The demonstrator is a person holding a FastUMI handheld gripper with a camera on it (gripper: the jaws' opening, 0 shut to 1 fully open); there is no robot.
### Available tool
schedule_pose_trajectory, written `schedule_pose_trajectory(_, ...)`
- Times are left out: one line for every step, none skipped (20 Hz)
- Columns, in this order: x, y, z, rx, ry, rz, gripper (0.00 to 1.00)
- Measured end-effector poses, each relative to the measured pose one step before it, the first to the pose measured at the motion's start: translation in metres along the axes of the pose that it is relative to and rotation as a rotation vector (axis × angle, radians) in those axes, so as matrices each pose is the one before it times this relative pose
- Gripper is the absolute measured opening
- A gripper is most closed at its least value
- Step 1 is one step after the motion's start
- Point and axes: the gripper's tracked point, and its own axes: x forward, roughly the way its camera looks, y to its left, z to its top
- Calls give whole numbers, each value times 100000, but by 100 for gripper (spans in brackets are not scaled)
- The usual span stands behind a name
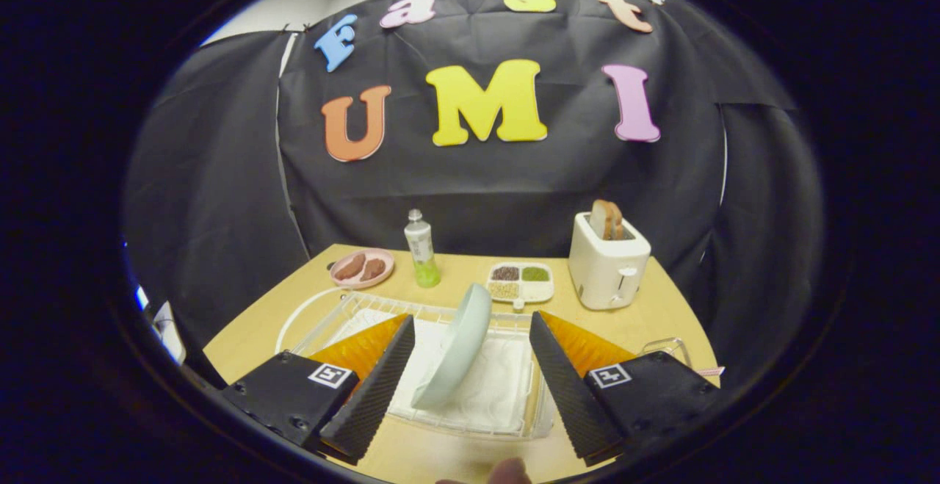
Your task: Take the plate from the dish rack, then take the spoon from the basket and place it into the plate.
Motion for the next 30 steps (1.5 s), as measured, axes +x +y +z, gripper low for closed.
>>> schedule_pose_trajectory(850, 170, -323, 1816, 2976, 966, 100)
schedule_pose_trajectory(1091, 231, -467, 2296, 3468, 1185, 100)
schedule_pose_trajectory(793, 96, -340, 2227, 3038, 861, 100)
schedule_pose_trajectory(908, 50, -365, 2579, 3200, 832, 98)
schedule_pose_trajectory(825, 261, -639, 2306, 3166, 1391, 93)
schedule_pose_trajectory(631, 203, -289, 1650, 2133, 1042, 92)
schedule_pose_trajectory(813, 142, -288, 1428, 2273, 602, 88)
schedule_pose_trajectory(653, 196, -192, 842, 1722, 229, 85)
schedule_pose_trajectory(499, 285, -115, 568, 1337, 120, 79)
schedule_pose_trajectory(494, 198, -230, 335, 1708, -794, 76)
schedule_pose_trajectory(371, 96, -124, 200, 1049, -591, 72)
schedule_pose_trajectory(233, -117, 12, 465, 185, -1742, 69)
schedule_pose_trajectory(268, -134, 30, 188, 12, -2459, 65)
schedule_pose_trajectory(-97, 99, -89, 28, 340, -2192, 61)
schedule_pose_trajectory(-32, -46, 24, -4, 486, -3201, 57)
schedule_pose_trajectory(-63, -188, -105, 0, 774, -3479, 53)
schedule_pose_trajectory(-33, -110, 46, 630, 601, -2543, 50)
schedule_pose_trajectory(16, -3, 40, 622, 745, -2706, 47)
schedule_pose_trajectory(-28, 137, 96, -780, 1271, -2941, 44)
schedule_pose_trajectory(-17, -65, -34, -1433, 1848, -3309, 42)
schedule_pose_trajectory(-191, 33, 142, -1205, 1732, -3021, 41)
schedule_pose_trajectory(-358, -43, 274, -44, 1116, -2713, 40)
schedule_pose_trajectory(-529, -30, 530, 671, 371, -3000, 39)
schedule_pose_trajectory(-572, -52, 590, 354, -407, -2508, 38)
schedule_pose_trajectory(-598, -91, 752, -603, -1540, -3262, 37)
schedule_pose_trajectory(-509, -419, 683, -1162, -1846, -4080, 36)
schedule_pose_trajectory(-564, -393, 717, -542, -2417, -2473, 36)
schedule_pose_trajectory(-512, -140, 523, 518, -2342, -1418, 36)
schedule_pose_trajectory(-796, 343, 192, 1186, -984, 3254, 34)
schedule_pose_trajectory(-598, 523, -380, 442, -1089, 2237, 33)
